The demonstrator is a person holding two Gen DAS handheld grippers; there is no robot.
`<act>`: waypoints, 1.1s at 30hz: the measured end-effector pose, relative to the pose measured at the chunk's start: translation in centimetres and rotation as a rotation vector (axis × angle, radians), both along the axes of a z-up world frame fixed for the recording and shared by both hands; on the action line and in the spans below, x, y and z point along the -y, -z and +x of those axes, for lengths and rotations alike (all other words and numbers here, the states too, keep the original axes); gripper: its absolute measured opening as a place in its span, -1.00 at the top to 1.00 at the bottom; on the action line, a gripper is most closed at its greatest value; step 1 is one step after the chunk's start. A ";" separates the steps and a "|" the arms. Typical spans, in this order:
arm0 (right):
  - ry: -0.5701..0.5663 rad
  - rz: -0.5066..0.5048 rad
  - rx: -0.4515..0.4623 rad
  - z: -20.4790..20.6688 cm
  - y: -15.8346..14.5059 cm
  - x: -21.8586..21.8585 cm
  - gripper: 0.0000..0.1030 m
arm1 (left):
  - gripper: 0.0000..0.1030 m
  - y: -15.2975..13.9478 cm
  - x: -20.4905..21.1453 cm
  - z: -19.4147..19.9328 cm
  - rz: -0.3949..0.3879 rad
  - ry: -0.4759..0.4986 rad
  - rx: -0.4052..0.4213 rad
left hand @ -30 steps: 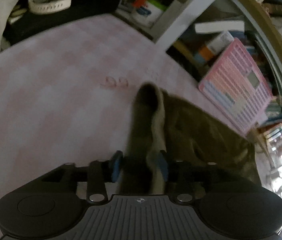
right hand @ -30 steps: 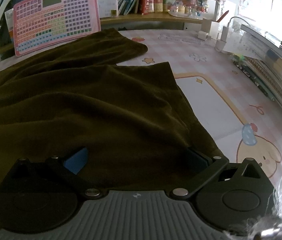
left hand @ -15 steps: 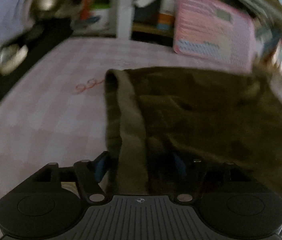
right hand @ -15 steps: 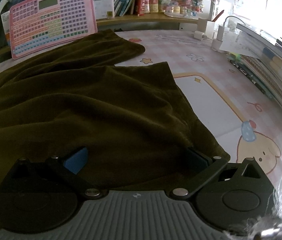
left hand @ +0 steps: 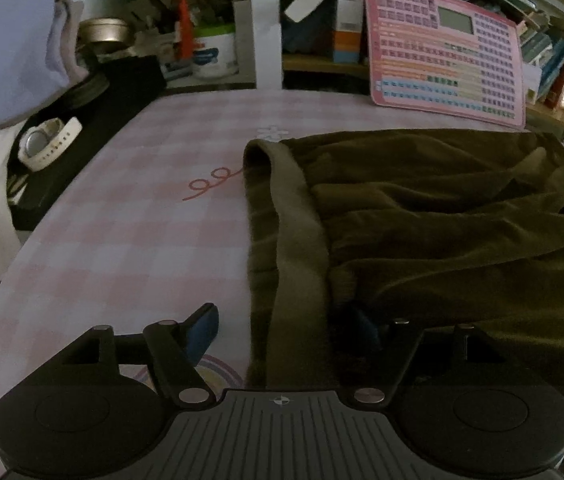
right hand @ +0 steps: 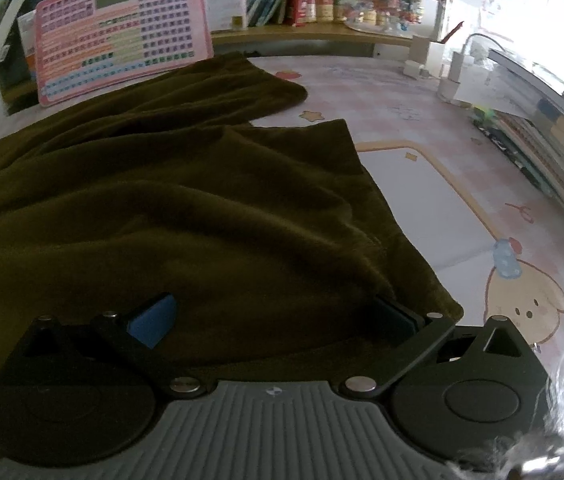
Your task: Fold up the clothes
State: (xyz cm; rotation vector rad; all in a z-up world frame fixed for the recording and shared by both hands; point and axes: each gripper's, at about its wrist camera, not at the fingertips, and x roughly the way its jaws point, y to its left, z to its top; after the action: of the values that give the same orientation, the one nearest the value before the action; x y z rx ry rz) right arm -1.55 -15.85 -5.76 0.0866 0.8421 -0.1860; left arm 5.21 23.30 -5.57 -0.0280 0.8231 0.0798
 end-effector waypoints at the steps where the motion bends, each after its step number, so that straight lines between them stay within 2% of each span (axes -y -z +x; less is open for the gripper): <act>1: -0.007 0.000 -0.001 0.0 0.0 -0.1 -1.00 | -0.44 0.0 -0.1 -0.1 -0.001 -0.002 0.000; 11: -0.057 0.001 0.011 -0.4 0.1 0.1 -1.00 | -0.44 0.0 -0.1 -0.2 -0.001 -0.028 0.001; 17: -0.065 0.002 0.005 -0.5 0.0 0.2 -1.00 | -0.43 -1.0 -0.3 -1.2 -0.041 -0.040 0.002; 20: -0.052 0.000 -0.015 -0.8 -0.4 0.3 -1.00 | -0.42 -1.7 -0.2 -2.4 -0.042 -0.032 0.022; 29: 0.094 -0.065 -0.022 -3.2 -1.0 2.6 -1.00 | -0.42 -2.6 0.4 -4.6 -0.022 -0.037 0.072; 33: 0.086 -0.094 -0.042 -2.8 -0.6 3.6 -1.00 | -0.42 -3.1 0.7 -4.9 -0.023 -0.053 0.098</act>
State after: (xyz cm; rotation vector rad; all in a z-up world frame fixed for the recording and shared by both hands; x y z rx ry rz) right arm -4.34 -19.41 -5.16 0.0310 0.8710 -0.3091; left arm 0.26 22.59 -2.48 -0.0751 0.7258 0.1175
